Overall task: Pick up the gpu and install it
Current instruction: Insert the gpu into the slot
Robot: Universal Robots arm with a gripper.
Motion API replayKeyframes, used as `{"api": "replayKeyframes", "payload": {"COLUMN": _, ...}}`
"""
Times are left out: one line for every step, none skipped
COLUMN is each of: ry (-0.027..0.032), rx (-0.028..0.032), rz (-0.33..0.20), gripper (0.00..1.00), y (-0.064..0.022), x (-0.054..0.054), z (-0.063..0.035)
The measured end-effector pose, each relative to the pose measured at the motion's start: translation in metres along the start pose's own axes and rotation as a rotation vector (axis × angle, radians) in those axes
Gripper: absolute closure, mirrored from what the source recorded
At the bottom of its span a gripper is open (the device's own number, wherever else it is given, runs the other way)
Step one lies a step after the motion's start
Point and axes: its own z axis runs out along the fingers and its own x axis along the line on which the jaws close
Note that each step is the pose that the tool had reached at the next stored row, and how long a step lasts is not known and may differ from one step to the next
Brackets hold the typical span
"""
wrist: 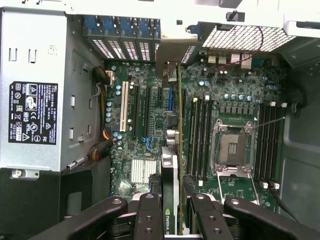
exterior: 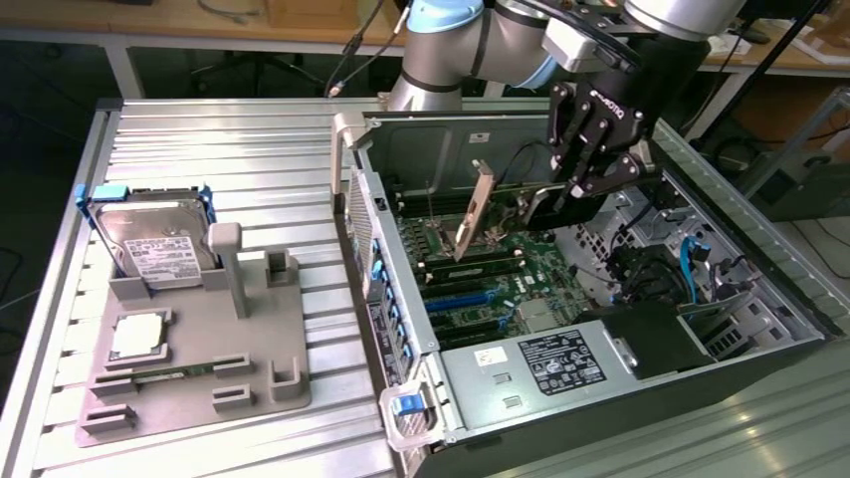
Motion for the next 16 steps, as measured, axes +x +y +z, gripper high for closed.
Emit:
{"api": "replayKeyframes", "payload": {"ry": 0.0000, "rx": 0.0000, "rz": 0.000, "gripper": 0.73, "y": 0.0000, "x": 0.0000, "z": 0.0002}}
{"api": "replayKeyframes", "payload": {"ry": 0.0000, "rx": 0.0000, "rz": 0.000, "gripper": 0.73, "y": 0.0000, "x": 0.0000, "z": 0.0005}}
{"api": "replayKeyframes", "payload": {"ry": 0.0000, "rx": 0.0000, "rz": 0.000, "gripper": 0.73, "y": 0.0000, "x": 0.0000, "z": 0.0008}}
{"api": "replayKeyframes", "payload": {"ry": 0.0000, "rx": 0.0000, "rz": 0.000, "gripper": 0.73, "y": -0.0001, "x": 0.0000, "z": 0.0010}}
{"api": "replayKeyframes", "payload": {"ry": 0.0000, "rx": 0.0000, "rz": 0.000, "gripper": 0.73, "y": 0.0000, "x": 0.0000, "z": 0.0013}}
{"api": "replayKeyframes", "payload": {"ry": 0.0000, "rx": 0.0000, "rz": 0.000, "gripper": 0.73, "y": -0.0001, "x": 0.0000, "z": 0.0015}}
{"api": "replayKeyframes", "payload": {"ry": 0.0000, "rx": 0.0000, "rz": 0.000, "gripper": 0.73, "y": -0.0001, "x": 0.0000, "z": 0.0017}}
{"api": "replayKeyframes", "payload": {"ry": 0.0000, "rx": 0.0000, "rz": 0.000, "gripper": 0.73, "y": -0.0001, "x": 0.0000, "z": 0.0019}}
{"api": "replayKeyframes", "payload": {"ry": 0.0000, "rx": 0.0000, "rz": 0.000, "gripper": 0.73, "y": -0.0001, "x": 0.0000, "z": 0.0022}}
{"api": "replayKeyframes", "payload": {"ry": 0.0000, "rx": 0.0000, "rz": 0.000, "gripper": 0.73, "y": -0.0001, "x": 0.0000, "z": 0.0024}}
{"api": "replayKeyframes", "payload": {"ry": 0.0000, "rx": 0.0000, "rz": 0.000, "gripper": 0.73, "y": -0.0001, "x": 0.0000, "z": 0.0026}}
{"api": "replayKeyframes", "payload": {"ry": 0.0000, "rx": 0.0000, "rz": 0.000, "gripper": 0.73, "y": -0.0001, "x": 0.0000, "z": 0.0028}}
{"api": "replayKeyframes", "payload": {"ry": -0.0001, "rx": 0.0000, "rz": 0.000, "gripper": 0.73, "y": -0.0001, "x": 0.0000, "z": 0.0030}}
{"api": "replayKeyframes", "payload": {"ry": 0.0000, "rx": 0.0000, "rz": 0.000, "gripper": 0.73, "y": -0.0002, "x": 0.0000, "z": 0.0032}}
{"api": "replayKeyframes", "payload": {"ry": 0.0000, "rx": 0.0000, "rz": 0.000, "gripper": 0.73, "y": -0.0002, "x": 0.0000, "z": 0.0034}}
{"api": "replayKeyframes", "payload": {"ry": 0.0000, "rx": 0.0000, "rz": 0.000, "gripper": 0.73, "y": -0.0001, "x": 0.0000, "z": 0.0036}}
